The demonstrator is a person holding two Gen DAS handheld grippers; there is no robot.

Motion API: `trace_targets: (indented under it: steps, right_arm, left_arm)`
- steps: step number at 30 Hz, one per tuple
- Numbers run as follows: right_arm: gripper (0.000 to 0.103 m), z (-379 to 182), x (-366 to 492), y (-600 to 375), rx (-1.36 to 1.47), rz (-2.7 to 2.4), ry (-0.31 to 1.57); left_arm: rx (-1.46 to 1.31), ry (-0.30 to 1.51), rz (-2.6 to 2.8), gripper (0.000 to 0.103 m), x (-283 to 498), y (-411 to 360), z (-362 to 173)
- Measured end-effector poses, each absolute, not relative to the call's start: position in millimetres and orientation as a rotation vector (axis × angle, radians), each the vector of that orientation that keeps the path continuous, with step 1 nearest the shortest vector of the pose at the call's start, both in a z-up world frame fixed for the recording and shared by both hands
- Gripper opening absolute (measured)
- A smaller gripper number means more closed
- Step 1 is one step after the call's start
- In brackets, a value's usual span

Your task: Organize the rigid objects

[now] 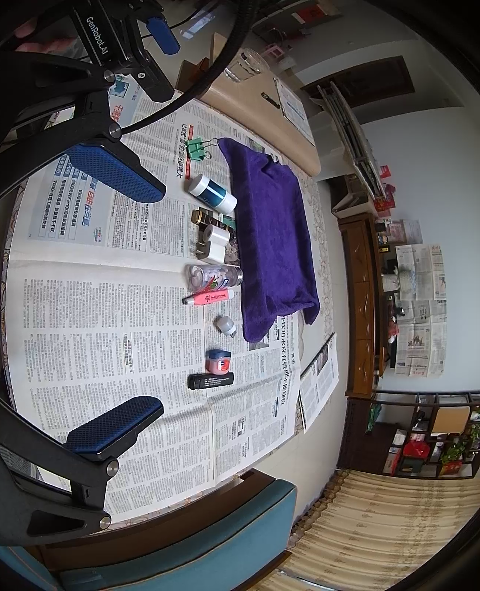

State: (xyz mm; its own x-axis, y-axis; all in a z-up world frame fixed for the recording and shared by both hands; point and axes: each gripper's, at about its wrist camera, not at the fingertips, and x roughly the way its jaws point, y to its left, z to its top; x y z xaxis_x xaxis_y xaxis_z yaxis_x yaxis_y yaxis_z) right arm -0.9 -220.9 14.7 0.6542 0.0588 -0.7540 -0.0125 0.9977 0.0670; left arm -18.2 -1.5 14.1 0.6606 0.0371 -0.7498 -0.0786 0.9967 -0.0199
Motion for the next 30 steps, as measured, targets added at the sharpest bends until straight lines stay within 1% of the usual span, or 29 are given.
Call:
trace_targets:
  steps: [8, 15, 19, 30]
  right_arm:
    - [0.103, 8, 12, -230, 0.072, 0.054, 0.861]
    - [0.103, 0, 32, -240, 0.092, 0.06, 0.861]
    - [0.103, -16, 51, -252, 0.108, 0.052, 0.886]
    - [0.102, -65, 114, -283, 0.034, -0.019, 0.951]
  left_arm:
    - [-0.07, 0.866, 0.066, 0.103, 1, 15, 6]
    - [-0.078, 0.886, 0.105, 0.103, 29, 30, -17]
    - [-0.076, 0.898, 0.142, 0.103, 50, 35, -35]
    - [-0.111, 0.958, 0.19, 0.102, 105, 53, -100]
